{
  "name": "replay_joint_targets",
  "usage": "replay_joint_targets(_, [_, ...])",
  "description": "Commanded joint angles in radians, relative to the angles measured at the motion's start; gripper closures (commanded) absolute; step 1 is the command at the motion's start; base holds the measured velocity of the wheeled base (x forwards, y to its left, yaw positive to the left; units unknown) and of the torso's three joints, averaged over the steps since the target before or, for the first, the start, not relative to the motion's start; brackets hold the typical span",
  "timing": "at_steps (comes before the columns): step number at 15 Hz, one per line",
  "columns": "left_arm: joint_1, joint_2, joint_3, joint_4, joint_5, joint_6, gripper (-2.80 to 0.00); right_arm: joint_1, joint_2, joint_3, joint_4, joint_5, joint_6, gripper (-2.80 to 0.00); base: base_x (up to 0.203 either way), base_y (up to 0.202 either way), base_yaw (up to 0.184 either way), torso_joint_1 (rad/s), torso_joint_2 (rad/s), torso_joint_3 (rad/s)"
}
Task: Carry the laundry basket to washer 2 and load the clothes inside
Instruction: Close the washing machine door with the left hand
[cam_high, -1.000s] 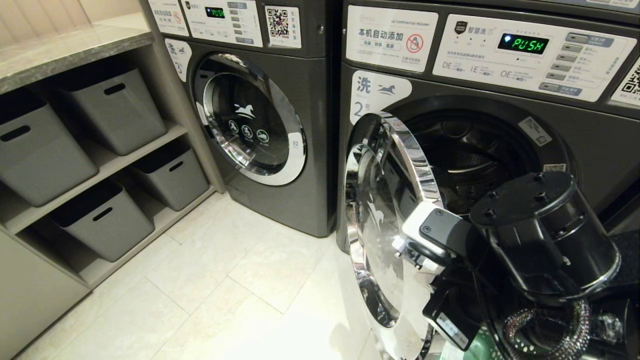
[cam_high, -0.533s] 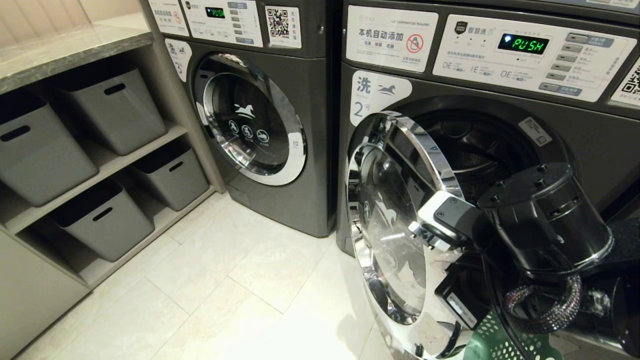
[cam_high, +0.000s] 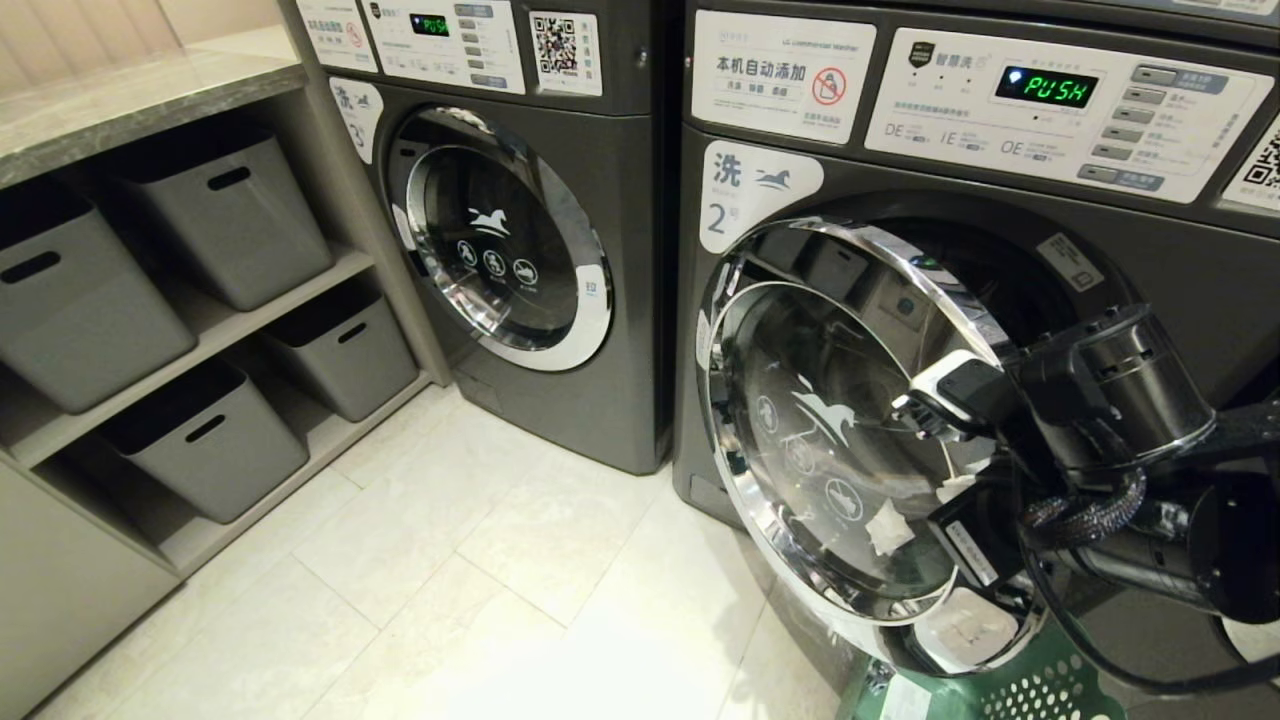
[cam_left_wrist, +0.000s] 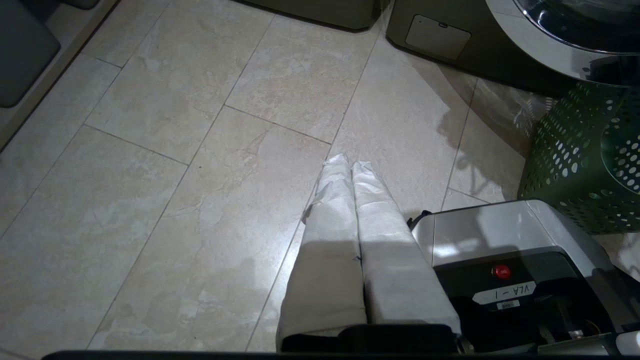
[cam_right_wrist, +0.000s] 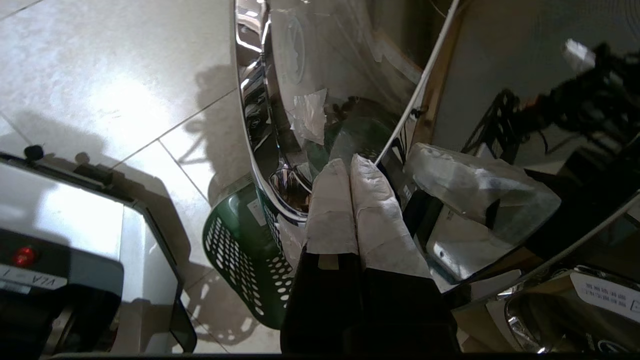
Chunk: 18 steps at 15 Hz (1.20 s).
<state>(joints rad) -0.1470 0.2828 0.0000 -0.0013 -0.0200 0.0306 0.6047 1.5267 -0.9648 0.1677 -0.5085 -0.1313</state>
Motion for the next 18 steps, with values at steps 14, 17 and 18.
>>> replay_joint_targets(14, [0.000, 0.003, 0.002, 0.000, 0.001, -0.001, 0.00, -0.587, 0.129, 0.036, -0.269, 0.043, 0.109, 0.00, 0.000, 0.000, 0.000, 0.000, 0.00, 0.000])
replay_joint_targets(17, [0.000, 0.002, 0.002, 0.000, 0.000, -0.001, 0.00, -0.594, 0.114, 0.122, -0.288, 0.060, 0.187, 0.00, 0.000, 0.000, 0.000, 0.000, 0.00, 0.000])
replay_joint_targets(18, [0.000, 0.001, 0.002, 0.000, 0.000, 0.000, 0.00, -0.598, 0.118, 0.158, -0.330, 0.072, 0.217, 0.00, 0.000, 0.000, 0.000, 0.000, 0.00, 0.000])
